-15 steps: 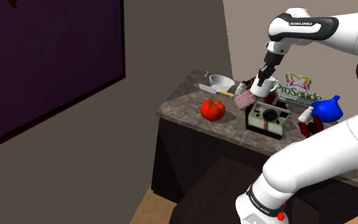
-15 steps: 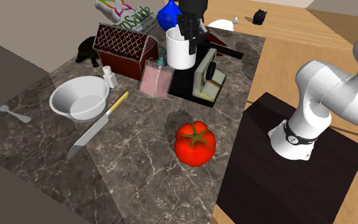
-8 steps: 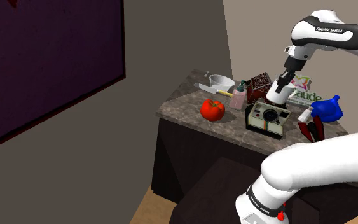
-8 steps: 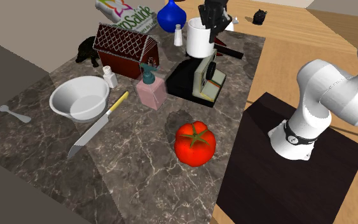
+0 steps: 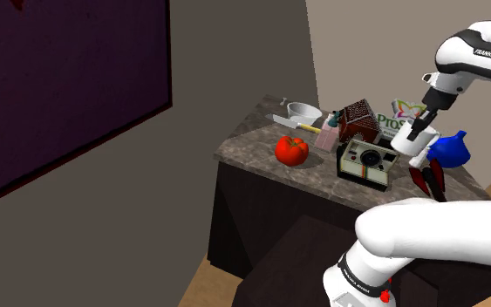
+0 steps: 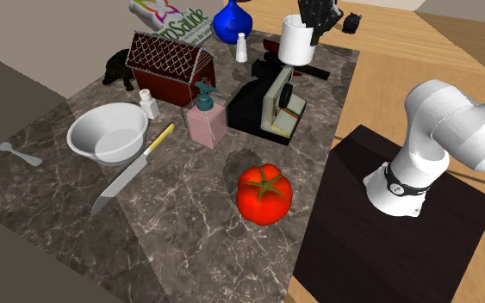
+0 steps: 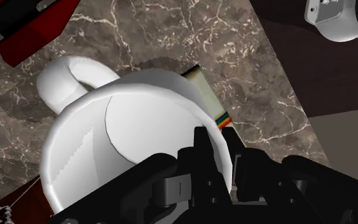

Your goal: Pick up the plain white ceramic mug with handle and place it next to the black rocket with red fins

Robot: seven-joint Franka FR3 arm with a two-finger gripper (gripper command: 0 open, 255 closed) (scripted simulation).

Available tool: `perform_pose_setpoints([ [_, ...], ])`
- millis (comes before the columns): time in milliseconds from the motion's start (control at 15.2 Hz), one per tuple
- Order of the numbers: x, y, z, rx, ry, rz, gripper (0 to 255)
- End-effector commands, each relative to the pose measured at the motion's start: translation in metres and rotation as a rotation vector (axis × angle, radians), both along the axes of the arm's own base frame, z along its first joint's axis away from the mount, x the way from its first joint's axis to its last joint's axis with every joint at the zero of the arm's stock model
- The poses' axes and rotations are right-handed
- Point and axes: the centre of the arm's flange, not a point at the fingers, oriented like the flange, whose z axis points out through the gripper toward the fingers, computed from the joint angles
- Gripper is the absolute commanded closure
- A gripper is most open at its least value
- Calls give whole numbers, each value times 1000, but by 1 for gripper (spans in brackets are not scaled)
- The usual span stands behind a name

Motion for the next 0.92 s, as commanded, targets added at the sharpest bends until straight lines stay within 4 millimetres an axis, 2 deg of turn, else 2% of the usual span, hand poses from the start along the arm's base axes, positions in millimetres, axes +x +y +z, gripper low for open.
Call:
perform_pose_setpoints([
  [0, -28, -3, 0, 0, 0, 1, 255],
  [396, -106, -2, 0, 0, 0, 1, 255],
  [858, -106, -2, -37, 0, 0, 1, 255],
])
